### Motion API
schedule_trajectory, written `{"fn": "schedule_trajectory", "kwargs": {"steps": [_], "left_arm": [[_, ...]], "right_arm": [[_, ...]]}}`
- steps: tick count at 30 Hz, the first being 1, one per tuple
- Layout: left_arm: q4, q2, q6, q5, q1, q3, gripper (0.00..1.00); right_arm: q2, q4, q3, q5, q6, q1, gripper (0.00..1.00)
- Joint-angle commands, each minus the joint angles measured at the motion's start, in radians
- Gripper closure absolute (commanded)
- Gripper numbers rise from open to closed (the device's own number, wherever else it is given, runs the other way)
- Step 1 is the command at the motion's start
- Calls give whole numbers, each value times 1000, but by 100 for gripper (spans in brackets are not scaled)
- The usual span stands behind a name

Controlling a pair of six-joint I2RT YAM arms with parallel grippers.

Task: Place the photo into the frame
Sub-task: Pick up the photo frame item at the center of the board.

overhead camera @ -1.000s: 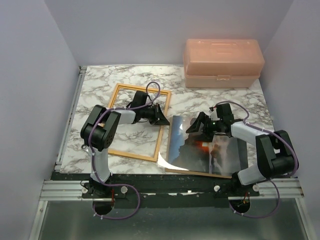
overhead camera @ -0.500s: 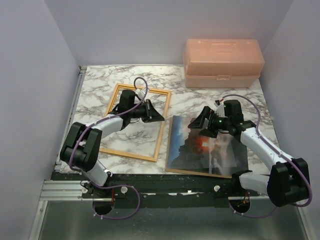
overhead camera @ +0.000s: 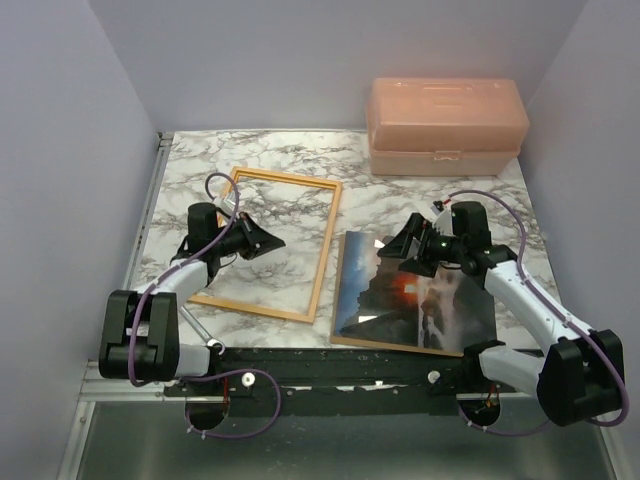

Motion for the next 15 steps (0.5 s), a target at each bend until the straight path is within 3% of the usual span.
{"fn": "schedule_trajectory", "kwargs": {"steps": [1, 9, 15], "left_arm": [[-51, -74, 58, 64, 57, -9, 100], [-415, -294, 237, -26, 59, 106, 100], [-672, -476, 368, -138, 59, 310, 100]], "right_arm": [[-22, 5, -40, -22, 21, 5, 0], [-38, -3, 5, -43, 36, 5, 0], [-40, -7, 38, -66, 59, 5, 0]]}}
